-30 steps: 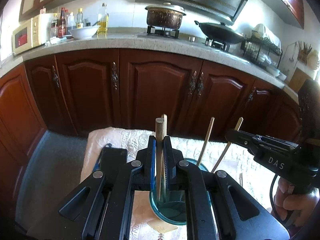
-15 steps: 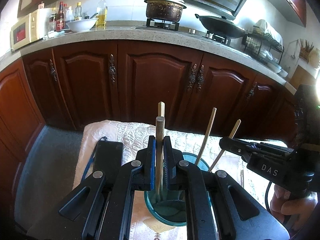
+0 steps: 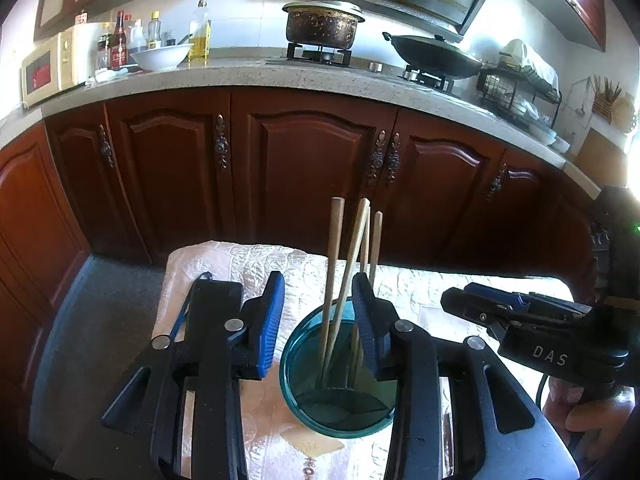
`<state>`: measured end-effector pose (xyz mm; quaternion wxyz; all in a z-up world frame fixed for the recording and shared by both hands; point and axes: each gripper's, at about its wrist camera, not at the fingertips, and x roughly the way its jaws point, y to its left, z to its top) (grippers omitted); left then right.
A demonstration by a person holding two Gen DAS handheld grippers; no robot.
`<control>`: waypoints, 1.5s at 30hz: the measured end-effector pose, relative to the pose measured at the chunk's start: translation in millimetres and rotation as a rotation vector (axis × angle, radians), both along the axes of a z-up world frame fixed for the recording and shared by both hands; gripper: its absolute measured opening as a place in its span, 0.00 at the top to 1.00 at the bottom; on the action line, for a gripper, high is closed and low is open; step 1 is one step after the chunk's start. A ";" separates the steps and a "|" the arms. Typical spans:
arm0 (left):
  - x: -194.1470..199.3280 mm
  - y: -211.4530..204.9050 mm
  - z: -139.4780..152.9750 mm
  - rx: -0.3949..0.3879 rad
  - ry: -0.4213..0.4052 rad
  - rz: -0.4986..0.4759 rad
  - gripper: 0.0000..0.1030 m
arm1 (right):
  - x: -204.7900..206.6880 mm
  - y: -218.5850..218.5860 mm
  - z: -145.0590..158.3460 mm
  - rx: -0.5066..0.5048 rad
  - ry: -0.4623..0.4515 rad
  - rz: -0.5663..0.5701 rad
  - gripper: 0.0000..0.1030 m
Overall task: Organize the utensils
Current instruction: 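Lower the chopstick into the floral cup and open the left tool while the right tool does too, then withdraw both open tools from the cup back toward the placemat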
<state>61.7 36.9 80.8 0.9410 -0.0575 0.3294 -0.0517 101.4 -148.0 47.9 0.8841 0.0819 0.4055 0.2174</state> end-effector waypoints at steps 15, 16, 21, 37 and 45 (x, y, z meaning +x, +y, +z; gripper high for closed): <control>-33.3 -36.7 1.6 0.016 -0.017 -0.070 0.60 | -51.2 -19.9 16.9 -0.055 -0.066 -0.045 0.60; -35.3 -40.1 0.4 0.015 -0.015 -0.077 0.59 | -54.7 -22.0 17.0 -0.060 -0.068 -0.049 0.60; -44.1 -59.4 -5.7 0.014 -0.002 -0.115 0.58 | -68.5 -34.9 15.8 -0.094 -0.077 -0.075 0.59; -53.7 -101.5 -48.4 0.007 0.114 -0.234 0.57 | -92.2 -113.7 -33.5 -0.151 0.055 -0.207 0.59; -49.2 -119.6 -91.0 -0.006 0.228 -0.299 0.57 | -88.3 -140.4 -88.7 -0.118 0.190 -0.229 0.59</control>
